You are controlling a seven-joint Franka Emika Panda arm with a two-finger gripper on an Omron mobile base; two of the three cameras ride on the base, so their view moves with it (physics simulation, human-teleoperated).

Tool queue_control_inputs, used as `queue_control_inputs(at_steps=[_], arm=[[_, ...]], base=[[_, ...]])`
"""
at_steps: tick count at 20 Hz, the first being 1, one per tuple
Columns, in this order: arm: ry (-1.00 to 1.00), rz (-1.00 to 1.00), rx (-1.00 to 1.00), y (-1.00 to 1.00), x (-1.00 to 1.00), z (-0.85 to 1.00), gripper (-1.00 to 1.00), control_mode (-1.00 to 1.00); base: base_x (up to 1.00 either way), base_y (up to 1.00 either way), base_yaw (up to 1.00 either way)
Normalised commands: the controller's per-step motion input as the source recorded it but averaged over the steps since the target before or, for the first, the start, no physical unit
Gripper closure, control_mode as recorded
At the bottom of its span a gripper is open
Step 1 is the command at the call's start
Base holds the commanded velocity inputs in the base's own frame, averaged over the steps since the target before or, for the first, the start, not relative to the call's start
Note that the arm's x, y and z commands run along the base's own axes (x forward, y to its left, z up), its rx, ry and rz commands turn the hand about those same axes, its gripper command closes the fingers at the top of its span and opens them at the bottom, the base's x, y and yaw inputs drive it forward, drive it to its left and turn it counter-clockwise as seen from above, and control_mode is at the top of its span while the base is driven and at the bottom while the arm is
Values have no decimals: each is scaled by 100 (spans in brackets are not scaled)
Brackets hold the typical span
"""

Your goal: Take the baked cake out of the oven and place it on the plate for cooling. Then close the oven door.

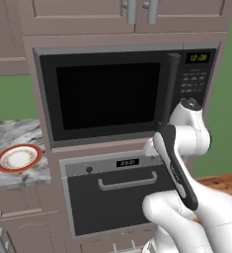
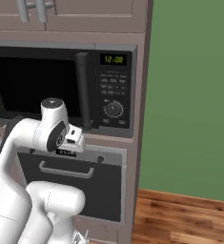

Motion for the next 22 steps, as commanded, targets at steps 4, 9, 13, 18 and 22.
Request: queue_control_inputs(at_steps=[4, 9, 13, 18, 22], arm=[[-7, 0, 0, 0, -7, -22, -100, -100], [0, 0, 0, 0, 0, 0, -100, 100], [0, 0, 0, 0, 0, 0, -100, 100], [0, 0, 0, 0, 0, 0, -100, 100], [0, 0, 0, 0, 0, 0, -100, 100]], base=[[0, 0, 0], [-19, 1, 0], [-29, 14, 0], [-35, 25, -1], [-33, 30, -1]])
